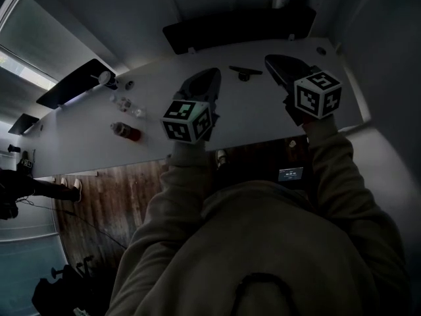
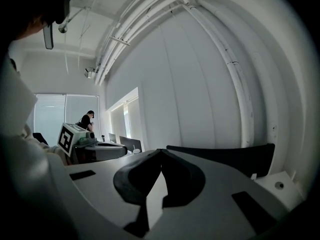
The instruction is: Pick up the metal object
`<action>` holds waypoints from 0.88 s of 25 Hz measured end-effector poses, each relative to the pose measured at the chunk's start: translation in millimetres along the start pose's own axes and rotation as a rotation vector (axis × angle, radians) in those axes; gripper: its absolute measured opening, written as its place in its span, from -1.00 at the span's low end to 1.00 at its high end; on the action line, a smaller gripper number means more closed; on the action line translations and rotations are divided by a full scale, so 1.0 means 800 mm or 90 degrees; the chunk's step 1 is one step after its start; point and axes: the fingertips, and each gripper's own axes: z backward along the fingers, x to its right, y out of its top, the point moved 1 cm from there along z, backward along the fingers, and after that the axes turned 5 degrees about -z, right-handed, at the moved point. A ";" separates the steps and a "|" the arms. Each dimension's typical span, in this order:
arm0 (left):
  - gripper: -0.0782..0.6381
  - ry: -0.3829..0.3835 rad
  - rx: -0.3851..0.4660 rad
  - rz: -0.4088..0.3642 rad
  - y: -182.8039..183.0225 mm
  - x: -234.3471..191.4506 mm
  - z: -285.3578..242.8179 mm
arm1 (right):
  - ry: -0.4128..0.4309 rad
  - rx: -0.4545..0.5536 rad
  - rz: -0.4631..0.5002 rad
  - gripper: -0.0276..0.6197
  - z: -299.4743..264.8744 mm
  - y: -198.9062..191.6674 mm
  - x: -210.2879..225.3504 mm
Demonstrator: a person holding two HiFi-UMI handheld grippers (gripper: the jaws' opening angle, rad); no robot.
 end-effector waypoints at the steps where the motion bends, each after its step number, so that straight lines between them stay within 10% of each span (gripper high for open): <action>1: -0.77 -0.008 -0.003 0.001 -0.002 -0.009 -0.013 | -0.003 0.001 0.002 -0.86 -0.011 0.005 0.009; 22: -0.77 -0.063 -0.049 0.010 -0.007 -0.257 -0.197 | -0.099 -0.055 -0.030 -0.85 -0.245 0.030 0.142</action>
